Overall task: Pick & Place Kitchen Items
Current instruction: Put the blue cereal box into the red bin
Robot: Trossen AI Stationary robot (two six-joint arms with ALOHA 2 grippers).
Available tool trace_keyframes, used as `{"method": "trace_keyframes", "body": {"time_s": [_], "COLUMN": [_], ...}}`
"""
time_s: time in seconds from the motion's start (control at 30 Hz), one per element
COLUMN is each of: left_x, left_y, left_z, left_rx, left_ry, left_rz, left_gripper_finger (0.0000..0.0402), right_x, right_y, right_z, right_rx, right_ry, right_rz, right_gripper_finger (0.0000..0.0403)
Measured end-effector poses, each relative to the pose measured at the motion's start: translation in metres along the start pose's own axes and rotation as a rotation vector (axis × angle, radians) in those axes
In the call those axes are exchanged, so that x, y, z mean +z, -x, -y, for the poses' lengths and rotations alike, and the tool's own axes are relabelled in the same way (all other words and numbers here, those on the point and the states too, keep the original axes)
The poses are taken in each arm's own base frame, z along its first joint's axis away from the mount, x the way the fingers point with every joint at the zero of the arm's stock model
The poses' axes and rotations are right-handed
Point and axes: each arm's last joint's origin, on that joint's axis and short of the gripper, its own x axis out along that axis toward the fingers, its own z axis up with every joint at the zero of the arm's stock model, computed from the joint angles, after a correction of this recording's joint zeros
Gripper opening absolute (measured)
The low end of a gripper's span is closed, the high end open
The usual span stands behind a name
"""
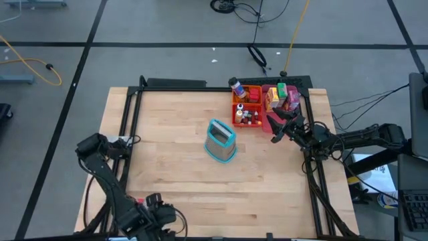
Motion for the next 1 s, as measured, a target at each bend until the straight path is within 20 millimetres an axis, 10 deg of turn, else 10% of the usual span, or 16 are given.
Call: {"method": "trace_keyframes", "body": {"time_s": [0.37, 1.0], "left_x": [-0.033, -0.061], "left_y": [0.007, 0.011], "left_z": [0.010, 0.003], "left_rx": [-0.012, 0.116], "left_ry": [-0.334, -0.328], "left_rz": [-0.021, -0.072], "left_gripper_finger": [0.0395, 0.0379], "right_x": [0.000, 0.000], "right_y": [0.000, 0.000], "right_z": [0.000, 0.000], "right_rx": [0.000, -0.004], "right_ry": [0.001, 0.003], "right_rz": [-0.001, -0.003], "right_gripper_finger": [0.0217, 0.0214]}}
